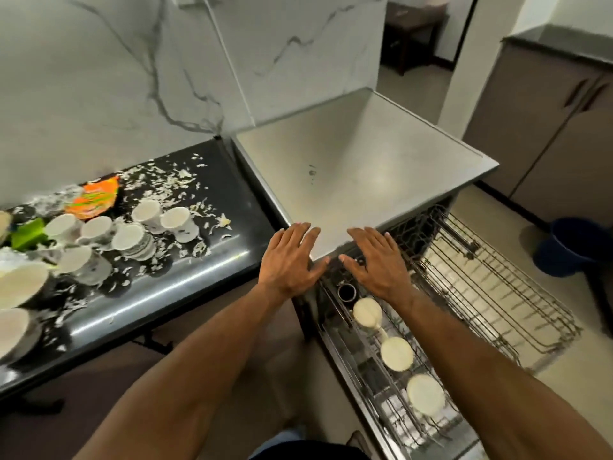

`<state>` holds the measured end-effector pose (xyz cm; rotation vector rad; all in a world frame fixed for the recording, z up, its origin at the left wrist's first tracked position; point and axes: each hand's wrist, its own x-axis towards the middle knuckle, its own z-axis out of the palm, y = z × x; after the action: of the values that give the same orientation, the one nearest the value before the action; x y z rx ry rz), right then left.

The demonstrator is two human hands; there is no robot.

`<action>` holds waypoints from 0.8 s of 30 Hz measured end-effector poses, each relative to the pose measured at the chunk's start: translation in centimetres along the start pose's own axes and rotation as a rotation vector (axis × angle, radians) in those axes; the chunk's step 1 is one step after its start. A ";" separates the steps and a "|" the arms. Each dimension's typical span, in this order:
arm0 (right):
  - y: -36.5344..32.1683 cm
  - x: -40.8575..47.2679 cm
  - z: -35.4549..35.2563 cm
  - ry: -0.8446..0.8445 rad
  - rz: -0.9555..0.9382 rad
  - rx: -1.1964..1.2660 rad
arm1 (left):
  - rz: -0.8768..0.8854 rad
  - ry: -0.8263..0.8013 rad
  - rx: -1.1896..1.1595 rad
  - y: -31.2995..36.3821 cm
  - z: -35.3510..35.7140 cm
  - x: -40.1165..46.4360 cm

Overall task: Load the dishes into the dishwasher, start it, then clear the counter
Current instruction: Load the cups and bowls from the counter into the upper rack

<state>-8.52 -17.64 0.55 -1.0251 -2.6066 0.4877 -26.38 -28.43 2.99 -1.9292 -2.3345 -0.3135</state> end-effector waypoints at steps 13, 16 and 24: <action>-13.0 8.2 4.5 -0.016 -0.213 0.063 | -0.247 0.169 0.033 -14.1 -4.1 -5.1; -16.0 9.9 5.7 -0.013 -0.228 0.092 | -0.296 0.235 0.023 -17.5 -5.0 -6.2; -21.9 14.1 8.6 -0.058 -0.255 0.140 | -0.453 0.190 -0.083 -23.0 -4.8 -7.5</action>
<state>-34.77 -24.60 3.99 -0.6325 -2.6588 0.6321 -47.74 -40.80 3.87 -1.3056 -2.6340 -0.6060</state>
